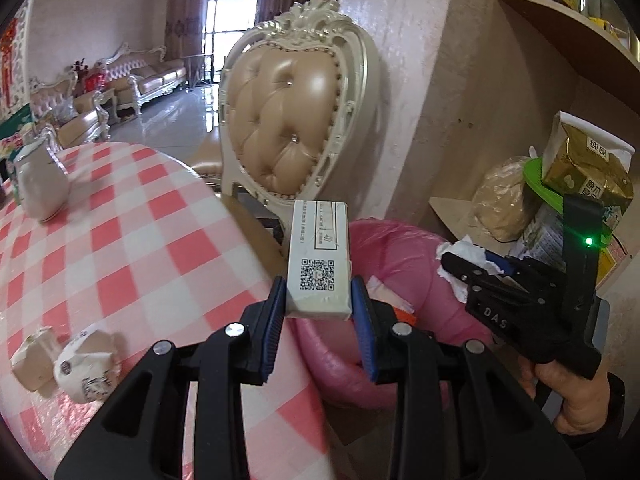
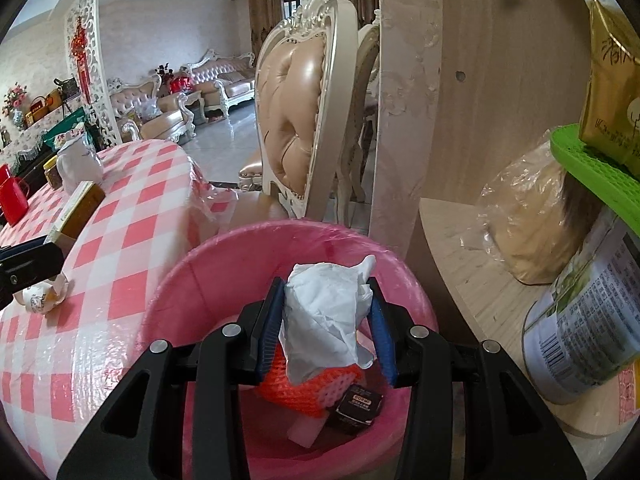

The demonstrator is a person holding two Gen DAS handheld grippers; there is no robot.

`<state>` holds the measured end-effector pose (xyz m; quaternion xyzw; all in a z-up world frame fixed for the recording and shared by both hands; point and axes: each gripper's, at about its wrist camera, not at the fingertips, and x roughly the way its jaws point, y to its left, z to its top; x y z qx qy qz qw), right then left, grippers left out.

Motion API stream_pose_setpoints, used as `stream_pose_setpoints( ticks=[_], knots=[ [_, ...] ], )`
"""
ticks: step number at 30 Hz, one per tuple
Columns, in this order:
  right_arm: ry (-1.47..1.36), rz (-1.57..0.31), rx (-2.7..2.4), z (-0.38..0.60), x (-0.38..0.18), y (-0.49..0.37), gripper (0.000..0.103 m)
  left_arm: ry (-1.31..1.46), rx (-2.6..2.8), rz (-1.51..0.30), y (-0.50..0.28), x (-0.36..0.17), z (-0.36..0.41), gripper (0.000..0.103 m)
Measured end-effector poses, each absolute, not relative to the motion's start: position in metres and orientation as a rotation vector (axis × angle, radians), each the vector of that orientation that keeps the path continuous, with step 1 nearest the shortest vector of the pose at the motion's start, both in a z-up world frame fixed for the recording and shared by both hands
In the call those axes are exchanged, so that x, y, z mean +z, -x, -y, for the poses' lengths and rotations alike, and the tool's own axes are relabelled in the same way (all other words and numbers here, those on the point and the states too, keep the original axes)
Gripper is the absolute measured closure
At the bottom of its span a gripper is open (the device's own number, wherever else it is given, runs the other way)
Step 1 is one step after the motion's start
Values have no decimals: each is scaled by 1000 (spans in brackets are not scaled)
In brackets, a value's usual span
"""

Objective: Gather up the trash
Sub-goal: 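Open both tools to drop the white box and tissue into the bin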

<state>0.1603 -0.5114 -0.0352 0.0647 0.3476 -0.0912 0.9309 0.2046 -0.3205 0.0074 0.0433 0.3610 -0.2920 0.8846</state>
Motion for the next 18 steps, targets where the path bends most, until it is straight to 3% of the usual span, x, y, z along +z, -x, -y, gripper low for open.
stream_pose_setpoints(
  ticks=[6,9,13,16,18],
  knots=[
    [-143,-722,-198,518,-38,-162,60,-105,-649,-759,-207,4,341,71],
    [-148,-720,-200,520,-38,-162,50,-112,-662,-762,-209,3,347,71],
    [-152,-717,-201,521,-38,-160,46,-113,-678,-770,-210,2,353,71],
    [-155,-715,-206,523,-37,-159,43,-112,-687,-777,-211,1,356,60],
    [-156,-713,-209,524,-37,-158,41,-108,-682,-778,-212,0,355,58]
  ],
)
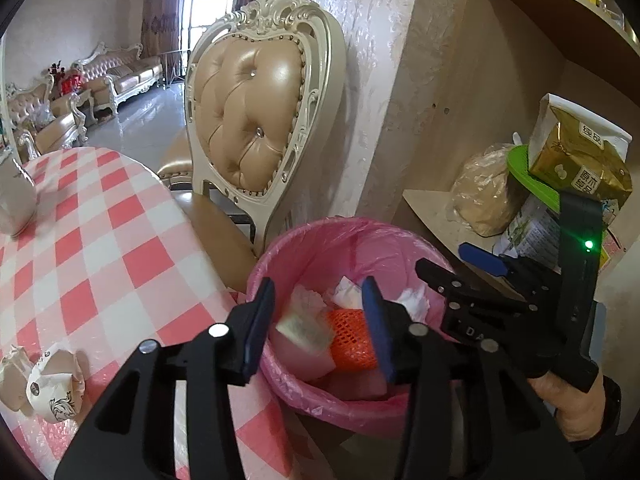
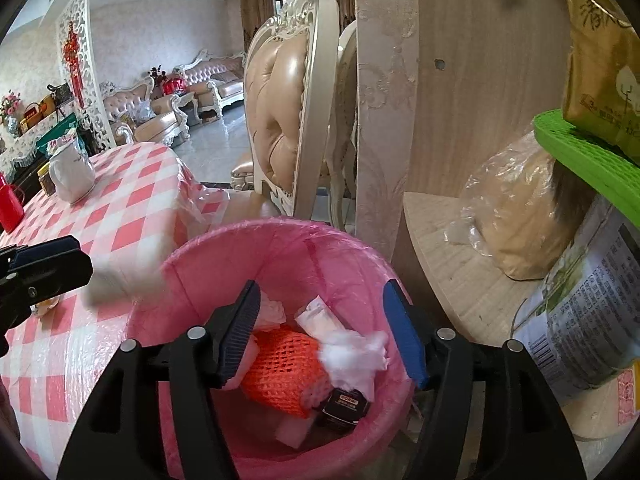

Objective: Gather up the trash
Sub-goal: 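Open both tools to drop the white box and tissue into the bin, then move both open tools back over the crumpled paper cups on the table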

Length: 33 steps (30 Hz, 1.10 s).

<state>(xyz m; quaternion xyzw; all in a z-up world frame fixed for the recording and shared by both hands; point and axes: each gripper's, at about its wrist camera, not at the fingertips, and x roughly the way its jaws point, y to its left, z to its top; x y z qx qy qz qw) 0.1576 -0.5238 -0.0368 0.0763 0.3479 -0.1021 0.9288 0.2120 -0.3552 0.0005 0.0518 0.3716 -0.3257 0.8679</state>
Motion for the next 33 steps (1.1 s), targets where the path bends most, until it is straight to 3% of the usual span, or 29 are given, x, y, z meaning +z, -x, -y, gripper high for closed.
stream_pose_setpoints(
  ticks=[33],
  knots=[
    [-110,-670,-153,478,-15,-145,20,-31,-535,-726,-199,21,259,58]
  ],
)
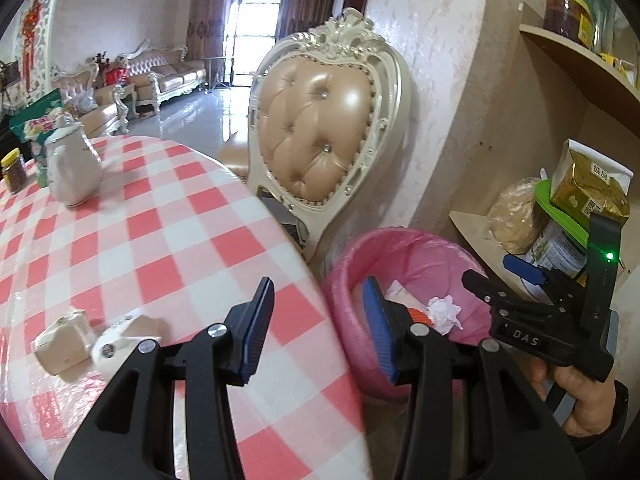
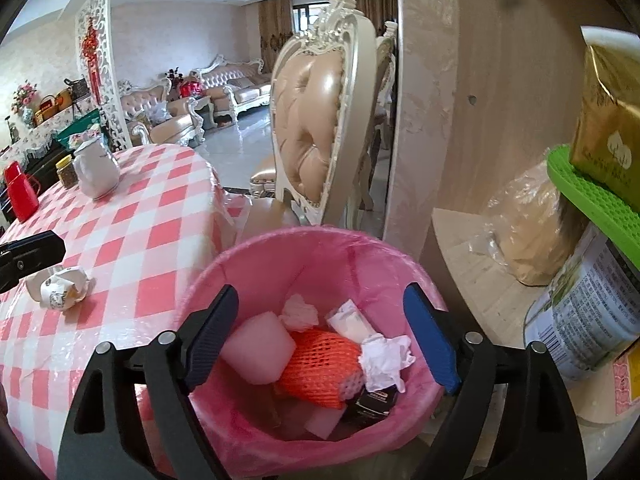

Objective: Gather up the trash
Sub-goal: 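Move both open tools back over the crumpled paper cups on the table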

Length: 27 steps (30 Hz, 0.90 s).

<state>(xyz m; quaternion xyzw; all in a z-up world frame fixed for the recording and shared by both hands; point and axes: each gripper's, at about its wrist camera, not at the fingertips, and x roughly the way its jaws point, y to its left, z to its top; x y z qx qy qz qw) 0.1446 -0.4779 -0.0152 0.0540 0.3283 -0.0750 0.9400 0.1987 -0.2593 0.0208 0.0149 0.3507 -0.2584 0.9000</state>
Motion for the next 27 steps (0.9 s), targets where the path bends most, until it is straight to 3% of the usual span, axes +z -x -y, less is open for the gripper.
stream_pose_setpoints(
  ticks=[9,27],
  knots=[
    [-81,-652,-114,446,-5,-145,14,-5,-466,-705,-193,27,210,58],
    [-41,-648,-4,375,10,-156,12,73,-279,-693,-209,26,96,57]
  ],
)
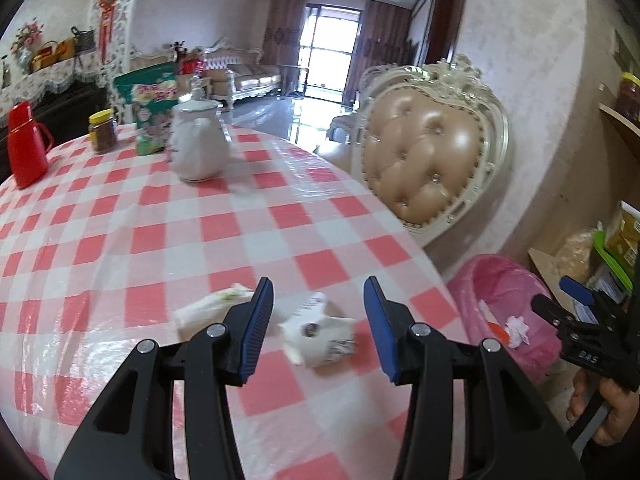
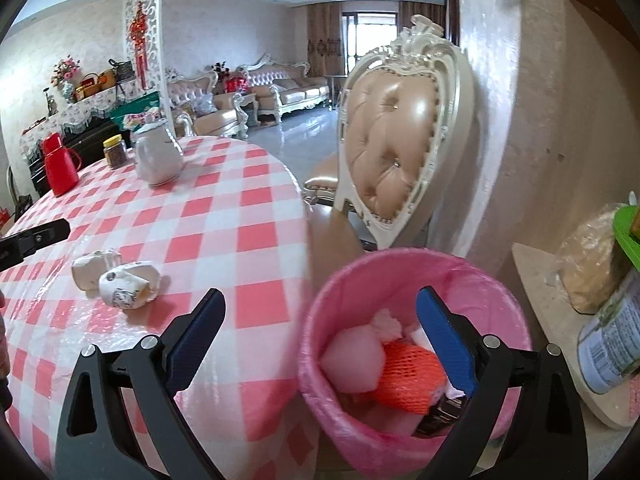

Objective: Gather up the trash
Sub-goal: 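Move both open tools back over the crumpled paper cups on the table, then lower the left tool onto the cream paper cup with green print and close it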

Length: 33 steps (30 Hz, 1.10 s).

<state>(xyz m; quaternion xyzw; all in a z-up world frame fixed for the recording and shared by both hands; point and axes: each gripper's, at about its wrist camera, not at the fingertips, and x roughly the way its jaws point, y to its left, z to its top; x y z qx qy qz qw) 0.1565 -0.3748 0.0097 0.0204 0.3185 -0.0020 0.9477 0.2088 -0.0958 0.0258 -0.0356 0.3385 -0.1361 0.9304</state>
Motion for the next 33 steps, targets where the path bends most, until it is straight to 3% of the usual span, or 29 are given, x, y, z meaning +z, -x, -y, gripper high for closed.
stream_pose_setpoints(
  ticks=[15,33],
  knots=[
    [-15,-678,102,302,2,-184,12,46,-223,-712,-234,4,49,54],
    [12,-720,159,263,-13,-205,12,-57,-277,-764,-259,-46,47,54]
  ],
)
